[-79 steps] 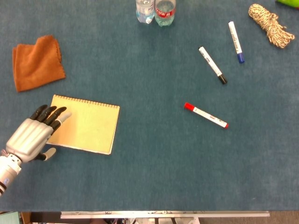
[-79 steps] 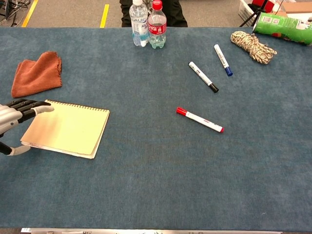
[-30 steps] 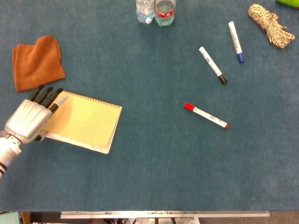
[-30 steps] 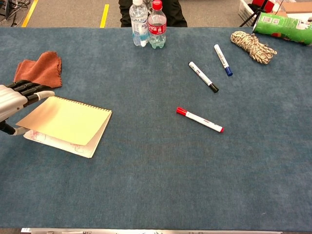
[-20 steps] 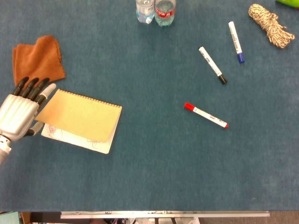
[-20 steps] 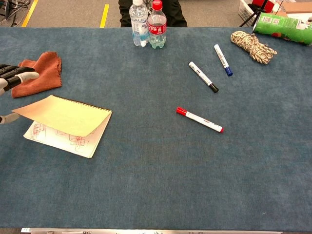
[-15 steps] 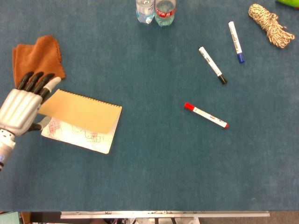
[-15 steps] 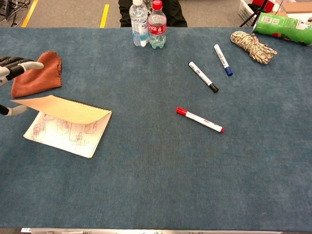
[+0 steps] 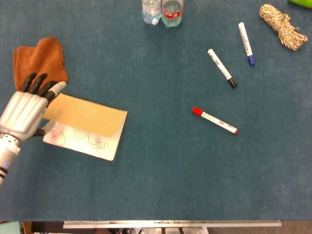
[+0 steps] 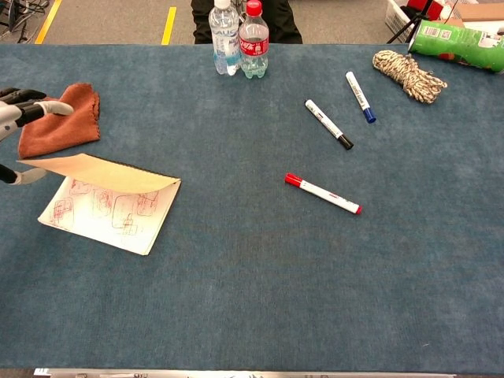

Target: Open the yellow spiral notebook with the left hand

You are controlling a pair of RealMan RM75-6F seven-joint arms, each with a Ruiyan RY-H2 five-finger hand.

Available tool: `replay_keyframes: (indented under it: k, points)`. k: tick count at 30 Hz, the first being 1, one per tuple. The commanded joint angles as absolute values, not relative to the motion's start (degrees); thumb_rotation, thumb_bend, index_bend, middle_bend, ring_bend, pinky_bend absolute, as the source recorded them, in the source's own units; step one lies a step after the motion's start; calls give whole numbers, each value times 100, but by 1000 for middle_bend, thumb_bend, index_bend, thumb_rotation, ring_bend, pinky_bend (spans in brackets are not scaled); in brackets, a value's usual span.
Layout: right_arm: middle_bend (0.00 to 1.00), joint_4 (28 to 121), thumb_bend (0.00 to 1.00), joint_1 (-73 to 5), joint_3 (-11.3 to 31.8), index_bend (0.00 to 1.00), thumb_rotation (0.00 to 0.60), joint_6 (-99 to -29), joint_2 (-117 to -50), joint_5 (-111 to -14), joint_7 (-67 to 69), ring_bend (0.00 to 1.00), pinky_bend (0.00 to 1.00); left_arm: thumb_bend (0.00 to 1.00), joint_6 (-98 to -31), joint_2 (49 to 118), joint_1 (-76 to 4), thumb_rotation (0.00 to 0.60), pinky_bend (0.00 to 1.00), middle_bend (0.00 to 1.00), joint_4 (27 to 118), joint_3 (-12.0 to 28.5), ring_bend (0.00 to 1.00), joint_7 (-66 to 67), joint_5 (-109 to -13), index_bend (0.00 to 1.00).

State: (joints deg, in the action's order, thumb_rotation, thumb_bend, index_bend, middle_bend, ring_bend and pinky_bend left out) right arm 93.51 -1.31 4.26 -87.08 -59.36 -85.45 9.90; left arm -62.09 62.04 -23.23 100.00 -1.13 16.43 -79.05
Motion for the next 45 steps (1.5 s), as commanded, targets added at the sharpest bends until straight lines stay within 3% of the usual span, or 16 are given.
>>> replay_keyframes:
  k: [1, 6, 12, 17, 28, 45]
  points:
    - [298, 9335, 268, -153, 427, 378, 600, -8679, -5958, -8552, 995, 184, 298, 256, -5932, 5834, -2288, 600, 0, 146, 10299, -320, 19, 2065, -7526, 110]
    - [298, 9319, 268, -176, 430, 378, 600, -8652, -5977, -8561, 989, 185, 298, 256, -6246, 5743, -2081, 600, 0, 135, 10443, -300, 14, 1924, -7416, 108]
    - [298, 9279, 268, -184, 415, 378, 600, -8612, -6007, -8551, 1009, 185, 298, 256, -6505, 6155, -2024, 600, 0, 162, 10253, -206, 23, 833, -8144, 127]
    - [298, 9230, 268, -151, 413, 378, 600, -8653, -5999, -8538, 1062, 185, 298, 257, -5959, 6544, -2399, 600, 0, 190, 10043, -154, 26, 773, -8315, 144]
    - [297, 9123, 268, -84, 396, 378, 600, -8701, -6005, -8512, 1174, 185, 298, 254, -4760, 7356, -3258, 600, 0, 207, 9764, 225, 27, 1363, -7382, 105]
    - [298, 9000, 267, -5, 396, 378, 600, -8755, -5998, -8476, 1302, 185, 298, 250, -4282, 7970, -3867, 600, 0, 199, 9379, 231, 3, 1974, -6360, 58]
